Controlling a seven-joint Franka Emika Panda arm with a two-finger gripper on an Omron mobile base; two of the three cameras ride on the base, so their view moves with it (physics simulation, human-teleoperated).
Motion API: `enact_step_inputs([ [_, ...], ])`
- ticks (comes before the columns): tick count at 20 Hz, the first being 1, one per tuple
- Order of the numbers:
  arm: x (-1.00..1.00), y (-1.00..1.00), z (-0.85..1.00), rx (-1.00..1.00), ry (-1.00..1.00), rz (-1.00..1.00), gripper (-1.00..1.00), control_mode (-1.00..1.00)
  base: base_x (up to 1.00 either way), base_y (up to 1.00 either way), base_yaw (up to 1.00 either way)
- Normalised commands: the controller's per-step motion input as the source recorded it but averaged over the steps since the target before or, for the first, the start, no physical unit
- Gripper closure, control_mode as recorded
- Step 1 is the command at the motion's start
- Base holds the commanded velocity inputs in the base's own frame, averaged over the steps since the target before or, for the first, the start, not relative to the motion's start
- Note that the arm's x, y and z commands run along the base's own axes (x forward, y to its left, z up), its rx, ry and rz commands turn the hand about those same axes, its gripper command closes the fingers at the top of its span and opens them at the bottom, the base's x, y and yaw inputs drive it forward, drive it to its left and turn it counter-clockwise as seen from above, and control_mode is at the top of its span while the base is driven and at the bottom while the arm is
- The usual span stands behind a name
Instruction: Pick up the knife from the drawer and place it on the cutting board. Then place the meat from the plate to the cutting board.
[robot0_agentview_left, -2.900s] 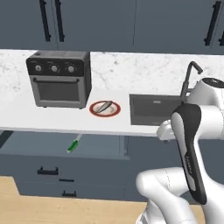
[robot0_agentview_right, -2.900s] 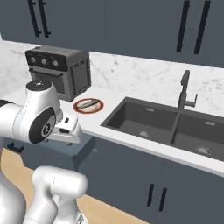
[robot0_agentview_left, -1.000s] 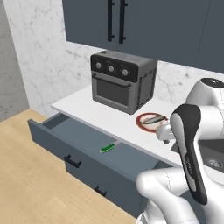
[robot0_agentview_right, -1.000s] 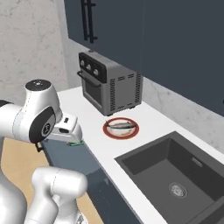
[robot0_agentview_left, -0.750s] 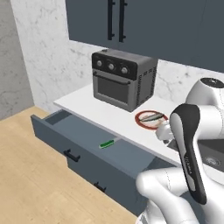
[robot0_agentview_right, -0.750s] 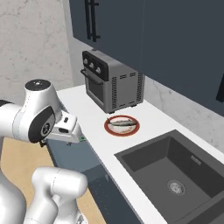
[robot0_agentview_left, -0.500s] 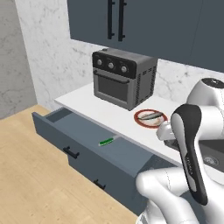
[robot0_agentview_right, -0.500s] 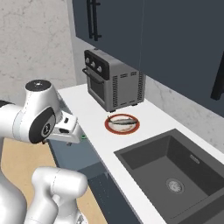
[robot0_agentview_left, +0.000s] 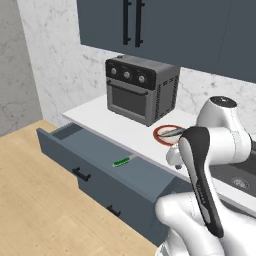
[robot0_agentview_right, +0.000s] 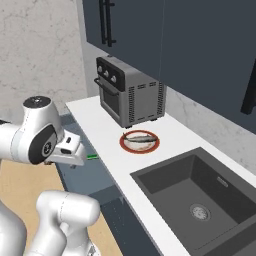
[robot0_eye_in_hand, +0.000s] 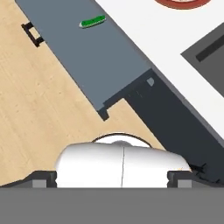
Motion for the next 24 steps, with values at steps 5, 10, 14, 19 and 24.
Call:
enact_step_inputs([
  [5,0.74,1.0,-0.55,-0.07,0.01,-0.19,-1.0,-1.0,0.0,0.0,0.0],
  [10,0.99,0.95,-0.43,0.04,0.07,-0.22,-1.0,-1.0,0.0,0.0,0.0],
  [14,1.0,0.39,-0.32,0.27,0.11,-0.15,-1.0,-1.0,0.0,0.0,0.0],
  [19,0.86,0.02,-0.31,0.2,0.15,-0.02,-1.0,-1.0,0.0,0.0,0.0],
  [24,0.49,0.23,-0.39,-0.02,0.04,0.0,-1.0,-1.0,0.0,0.0,0.0],
])
